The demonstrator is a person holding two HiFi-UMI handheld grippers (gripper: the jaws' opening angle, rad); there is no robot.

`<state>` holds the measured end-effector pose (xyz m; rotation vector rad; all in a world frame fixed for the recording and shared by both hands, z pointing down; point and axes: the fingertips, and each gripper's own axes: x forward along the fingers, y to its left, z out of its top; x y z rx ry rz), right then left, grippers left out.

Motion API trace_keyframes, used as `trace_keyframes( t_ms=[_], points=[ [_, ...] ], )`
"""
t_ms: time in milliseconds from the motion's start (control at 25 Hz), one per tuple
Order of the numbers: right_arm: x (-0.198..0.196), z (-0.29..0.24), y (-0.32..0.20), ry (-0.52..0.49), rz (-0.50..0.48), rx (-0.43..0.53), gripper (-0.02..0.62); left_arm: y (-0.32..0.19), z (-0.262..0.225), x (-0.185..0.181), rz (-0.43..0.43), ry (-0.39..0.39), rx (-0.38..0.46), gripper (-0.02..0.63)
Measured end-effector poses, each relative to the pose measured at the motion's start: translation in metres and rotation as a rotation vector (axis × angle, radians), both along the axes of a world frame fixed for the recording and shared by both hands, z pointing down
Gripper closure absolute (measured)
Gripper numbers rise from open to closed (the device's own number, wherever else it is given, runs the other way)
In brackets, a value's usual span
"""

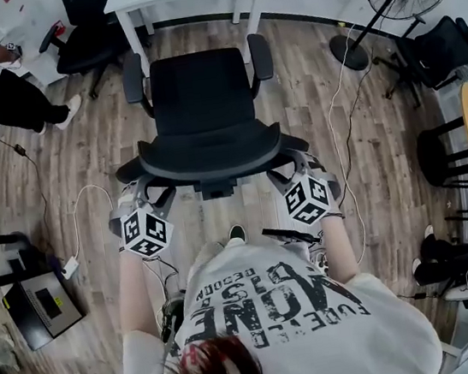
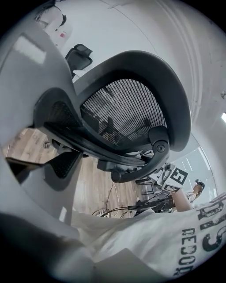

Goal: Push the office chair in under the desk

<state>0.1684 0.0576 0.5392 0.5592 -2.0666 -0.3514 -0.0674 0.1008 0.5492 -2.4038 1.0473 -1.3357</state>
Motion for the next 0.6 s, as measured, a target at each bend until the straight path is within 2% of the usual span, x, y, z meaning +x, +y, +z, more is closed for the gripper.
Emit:
trace_keyframes(
  t_ms=[400, 600],
  points=[
    [-0.024, 0.003, -0.029, 0.004, 0.026, 0.02, 0.408, -0.033, 0.001, -0.025, 0.004, 0.0, -0.012, 0.422],
    [-0.034, 0.003, -0.049, 0.011, 0.055, -0.006, 0.408, -0.055, 0.003, -0.034, 0.015, -0.007, -0.025, 0.422]
  ],
)
